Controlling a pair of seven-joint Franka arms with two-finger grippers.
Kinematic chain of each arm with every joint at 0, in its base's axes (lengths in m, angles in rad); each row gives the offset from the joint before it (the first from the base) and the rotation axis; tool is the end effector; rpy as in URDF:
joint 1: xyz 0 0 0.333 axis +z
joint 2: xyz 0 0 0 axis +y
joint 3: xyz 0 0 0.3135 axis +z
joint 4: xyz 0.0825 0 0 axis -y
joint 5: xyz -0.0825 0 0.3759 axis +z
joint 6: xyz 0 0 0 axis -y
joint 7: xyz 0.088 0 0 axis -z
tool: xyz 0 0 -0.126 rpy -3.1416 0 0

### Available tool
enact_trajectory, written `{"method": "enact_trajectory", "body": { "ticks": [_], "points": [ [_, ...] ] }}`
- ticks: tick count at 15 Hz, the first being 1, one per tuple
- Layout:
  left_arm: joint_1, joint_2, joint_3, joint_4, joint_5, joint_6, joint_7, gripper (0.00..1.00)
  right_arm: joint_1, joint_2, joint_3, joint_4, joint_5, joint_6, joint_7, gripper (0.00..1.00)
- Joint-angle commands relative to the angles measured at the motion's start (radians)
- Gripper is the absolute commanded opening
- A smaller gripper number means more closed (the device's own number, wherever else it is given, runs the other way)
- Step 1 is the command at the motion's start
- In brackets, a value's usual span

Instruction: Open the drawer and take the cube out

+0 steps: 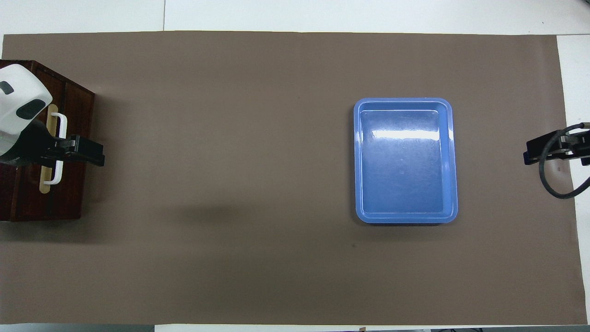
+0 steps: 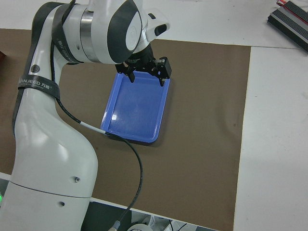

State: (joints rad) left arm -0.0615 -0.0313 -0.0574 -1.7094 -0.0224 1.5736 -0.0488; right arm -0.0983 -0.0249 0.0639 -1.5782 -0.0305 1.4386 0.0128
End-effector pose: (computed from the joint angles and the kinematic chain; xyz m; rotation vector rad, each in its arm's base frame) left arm 0.5255 -0.0660 0.5562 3.1236 -0.1074 -0.1657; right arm 0.5216 -0.0217 0.6023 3.1047 -0.0770 -0.1789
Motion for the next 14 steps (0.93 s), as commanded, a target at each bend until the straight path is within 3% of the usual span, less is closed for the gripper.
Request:
{"method": "enact_trajectory", "body": {
  "ticks": [1,6,10,14],
  "points": [
    [-0.012,-0.007,0.010,-0.001,-0.011,-0.017,0.010,1.00,-0.011,0.010,0.007,0.017,0.017,-0.003,-0.007,1.00],
    [-0.011,-0.022,0.014,-0.041,0.004,0.023,0.012,1.00,-0.011,0.010,0.007,0.017,0.017,-0.003,-0.007,1.00],
    [-0.011,-0.033,0.013,-0.110,0.125,0.124,0.011,1.00,-0.011,0.010,0.007,0.017,0.017,-0.003,-0.007,1.00],
    [-0.006,0.007,0.013,-0.173,0.258,0.244,0.009,1.00,-0.011,0.010,0.007,0.017,0.017,-0.003,-0.008,1.00]
  ]
}}
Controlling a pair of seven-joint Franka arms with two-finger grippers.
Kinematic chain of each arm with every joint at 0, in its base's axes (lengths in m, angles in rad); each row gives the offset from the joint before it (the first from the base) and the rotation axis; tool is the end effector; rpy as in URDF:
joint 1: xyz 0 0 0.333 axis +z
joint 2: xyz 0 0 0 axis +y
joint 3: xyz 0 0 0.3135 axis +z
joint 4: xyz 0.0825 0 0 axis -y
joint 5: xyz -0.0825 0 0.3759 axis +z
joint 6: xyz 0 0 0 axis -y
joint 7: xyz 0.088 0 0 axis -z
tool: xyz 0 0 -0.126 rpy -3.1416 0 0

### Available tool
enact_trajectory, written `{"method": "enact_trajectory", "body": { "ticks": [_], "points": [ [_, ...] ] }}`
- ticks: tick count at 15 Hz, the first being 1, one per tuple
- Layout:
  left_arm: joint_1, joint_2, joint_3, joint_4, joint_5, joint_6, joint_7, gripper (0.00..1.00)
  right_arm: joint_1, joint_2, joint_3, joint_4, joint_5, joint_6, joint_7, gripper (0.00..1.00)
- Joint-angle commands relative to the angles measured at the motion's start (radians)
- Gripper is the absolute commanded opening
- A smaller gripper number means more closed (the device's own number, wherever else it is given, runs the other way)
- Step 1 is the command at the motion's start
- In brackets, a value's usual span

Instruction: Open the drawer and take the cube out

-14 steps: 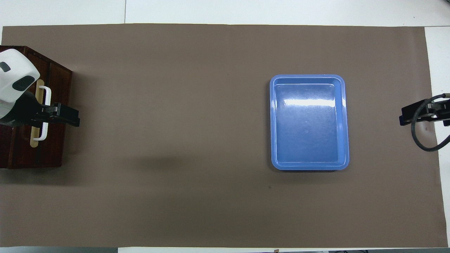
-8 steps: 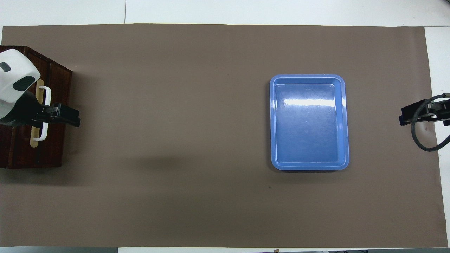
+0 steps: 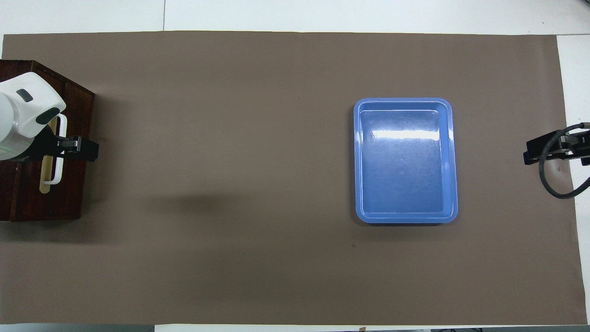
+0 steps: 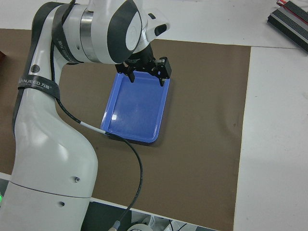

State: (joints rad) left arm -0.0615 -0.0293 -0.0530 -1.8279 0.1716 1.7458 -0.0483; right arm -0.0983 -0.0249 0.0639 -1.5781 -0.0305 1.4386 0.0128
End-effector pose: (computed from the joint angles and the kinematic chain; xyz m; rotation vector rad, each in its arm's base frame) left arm 0.5383 -0.0435 0.5154 -2.9639 0.1492 0.0577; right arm 0.5216 -0.0217 0.6024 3.1047 -0.0770 -0.1788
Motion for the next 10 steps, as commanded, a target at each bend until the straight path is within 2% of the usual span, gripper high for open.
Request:
{"method": "enact_trajectory", "body": {
  "ticks": [1,4,10],
  "points": [
    [0.002,0.009,0.010,-0.080,0.090,0.104,0.004,1.00,-0.012,0.011,0.007,0.016,0.017,-0.003,-0.008,1.00],
    [0.035,0.022,0.010,-0.154,0.175,0.240,0.001,1.00,-0.012,0.011,0.005,0.016,0.017,-0.003,-0.008,1.00],
    [0.057,0.109,0.010,-0.160,0.239,0.365,0.004,1.00,-0.012,0.011,0.005,0.018,0.018,-0.003,-0.007,1.00]
  ]
}}
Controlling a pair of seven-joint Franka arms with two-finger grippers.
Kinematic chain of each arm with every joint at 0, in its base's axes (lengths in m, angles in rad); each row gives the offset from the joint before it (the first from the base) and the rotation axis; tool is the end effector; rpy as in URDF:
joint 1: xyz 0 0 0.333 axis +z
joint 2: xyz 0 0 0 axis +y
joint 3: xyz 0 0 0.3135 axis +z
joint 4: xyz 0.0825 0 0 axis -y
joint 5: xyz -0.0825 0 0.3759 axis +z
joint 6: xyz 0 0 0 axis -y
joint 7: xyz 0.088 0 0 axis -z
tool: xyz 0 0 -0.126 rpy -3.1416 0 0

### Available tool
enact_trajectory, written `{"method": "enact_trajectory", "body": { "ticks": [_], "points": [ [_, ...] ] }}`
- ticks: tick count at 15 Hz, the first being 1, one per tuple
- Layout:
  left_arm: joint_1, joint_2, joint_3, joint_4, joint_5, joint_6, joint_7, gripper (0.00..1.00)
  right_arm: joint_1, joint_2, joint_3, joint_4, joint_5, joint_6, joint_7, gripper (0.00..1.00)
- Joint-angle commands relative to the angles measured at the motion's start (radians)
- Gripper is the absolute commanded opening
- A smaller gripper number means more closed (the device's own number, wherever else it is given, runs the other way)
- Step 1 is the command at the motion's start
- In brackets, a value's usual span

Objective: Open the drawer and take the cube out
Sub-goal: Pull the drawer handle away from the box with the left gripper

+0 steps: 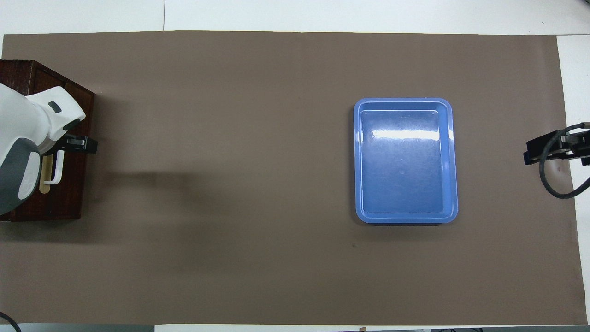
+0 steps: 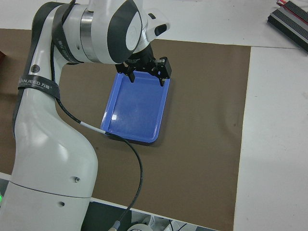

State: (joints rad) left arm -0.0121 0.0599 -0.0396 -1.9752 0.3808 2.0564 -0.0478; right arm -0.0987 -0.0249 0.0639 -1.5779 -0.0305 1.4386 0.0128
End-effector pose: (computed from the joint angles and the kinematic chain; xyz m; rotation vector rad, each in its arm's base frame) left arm 0.5677 -0.0029 0.4268 -2.7954 0.2517 -0.0537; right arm 0.5216 -0.0219 0.6025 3.1048 -0.0776 -0.1785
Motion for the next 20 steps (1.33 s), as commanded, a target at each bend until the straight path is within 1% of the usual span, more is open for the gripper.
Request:
{"method": "enact_trajectory", "body": {
  "ticks": [1,5,10,12,15,20],
  "points": [
    [0.009,0.023,-0.003,-0.023,0.030,0.088,0.006,1.00,-0.012,0.011,0.004,0.018,0.018,-0.003,-0.008,1.00],
    [0.035,0.029,-0.005,-0.065,0.030,0.157,0.009,1.00,-0.012,0.011,0.005,0.018,0.018,-0.003,-0.007,1.00],
    [0.038,0.034,-0.005,-0.106,0.030,0.185,0.011,1.00,-0.015,0.011,0.004,0.018,0.018,0.019,-0.007,1.00],
    [0.035,0.034,-0.008,-0.106,0.030,0.186,0.009,1.00,-0.019,0.011,0.004,0.018,0.018,0.019,-0.007,1.00],
    [0.012,0.034,-0.010,-0.113,0.030,0.185,-0.001,1.00,-0.018,0.011,0.004,0.016,0.017,0.019,-0.005,1.00],
    [-0.063,0.031,-0.010,-0.106,0.027,0.153,-0.024,1.00,-0.016,0.010,0.004,0.016,0.017,0.016,-0.011,1.00]
  ]
}}
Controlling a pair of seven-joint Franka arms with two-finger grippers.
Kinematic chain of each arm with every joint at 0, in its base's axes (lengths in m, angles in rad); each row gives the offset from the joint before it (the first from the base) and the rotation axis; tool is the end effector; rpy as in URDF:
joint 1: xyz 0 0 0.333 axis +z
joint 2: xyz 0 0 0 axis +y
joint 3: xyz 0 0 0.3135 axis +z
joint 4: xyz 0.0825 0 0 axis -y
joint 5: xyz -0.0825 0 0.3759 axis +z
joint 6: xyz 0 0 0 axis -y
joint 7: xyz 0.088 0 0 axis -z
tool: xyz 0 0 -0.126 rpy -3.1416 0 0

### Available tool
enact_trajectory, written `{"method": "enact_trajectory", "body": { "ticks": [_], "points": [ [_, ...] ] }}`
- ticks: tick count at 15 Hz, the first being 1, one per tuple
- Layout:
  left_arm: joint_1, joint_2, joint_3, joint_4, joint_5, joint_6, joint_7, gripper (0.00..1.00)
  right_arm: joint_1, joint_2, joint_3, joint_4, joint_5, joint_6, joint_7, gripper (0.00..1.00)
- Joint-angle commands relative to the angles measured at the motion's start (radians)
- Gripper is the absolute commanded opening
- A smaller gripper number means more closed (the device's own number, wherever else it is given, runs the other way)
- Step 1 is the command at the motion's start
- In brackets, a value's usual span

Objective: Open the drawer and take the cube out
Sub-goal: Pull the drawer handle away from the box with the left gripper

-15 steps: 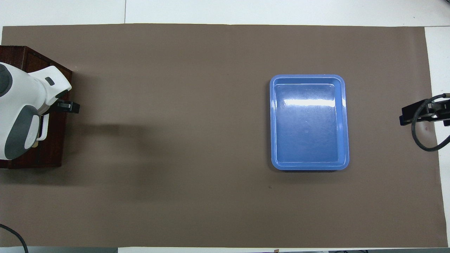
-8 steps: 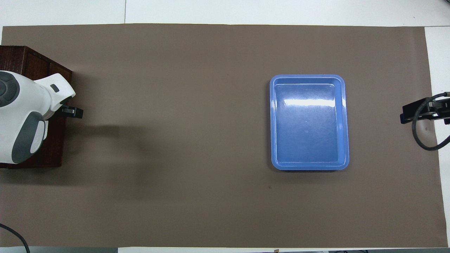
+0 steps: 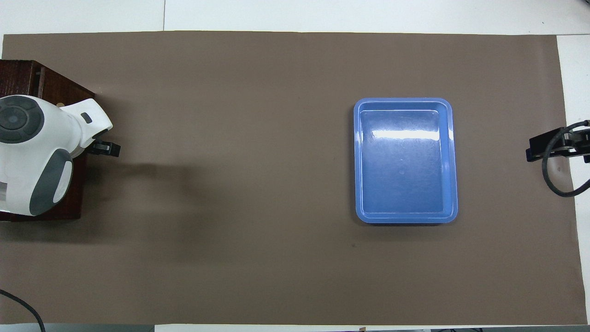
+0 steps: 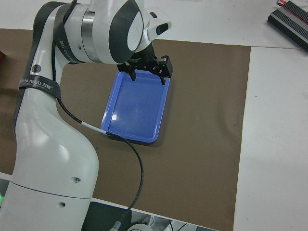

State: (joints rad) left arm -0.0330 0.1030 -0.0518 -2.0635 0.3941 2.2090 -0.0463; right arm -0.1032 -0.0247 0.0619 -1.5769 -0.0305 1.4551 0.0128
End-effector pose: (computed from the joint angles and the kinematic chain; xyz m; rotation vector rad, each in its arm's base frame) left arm 0.5667 -0.0290 0.3747 -2.8028 0.3779 -0.0900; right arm 0.5238 -0.0254 0.6040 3.1061 -0.0874 -0.1517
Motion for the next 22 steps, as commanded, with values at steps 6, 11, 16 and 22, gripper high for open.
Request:
{"method": "enact_trajectory", "body": {
  "ticks": [6,11,16,22],
  "points": [
    [-0.126,-0.012,0.003,-0.001,0.006,-0.054,-0.029,1.00,-0.012,0.009,0.006,0.014,0.015,0.001,-0.011,1.00],
    [-0.186,-0.009,0.003,0.023,-0.017,-0.092,-0.066,1.00,-0.013,0.009,0.004,0.009,0.006,0.001,-0.042,1.00],
    [-0.186,-0.006,0.003,0.064,-0.018,-0.135,-0.060,1.00,-0.015,0.009,0.004,0.009,0.004,0.001,-0.047,1.00],
    [-0.169,-0.019,0.010,0.328,-0.265,-0.385,-0.076,1.00,-0.015,0.008,0.004,0.009,0.004,0.001,-0.043,1.00]
  ]
}}
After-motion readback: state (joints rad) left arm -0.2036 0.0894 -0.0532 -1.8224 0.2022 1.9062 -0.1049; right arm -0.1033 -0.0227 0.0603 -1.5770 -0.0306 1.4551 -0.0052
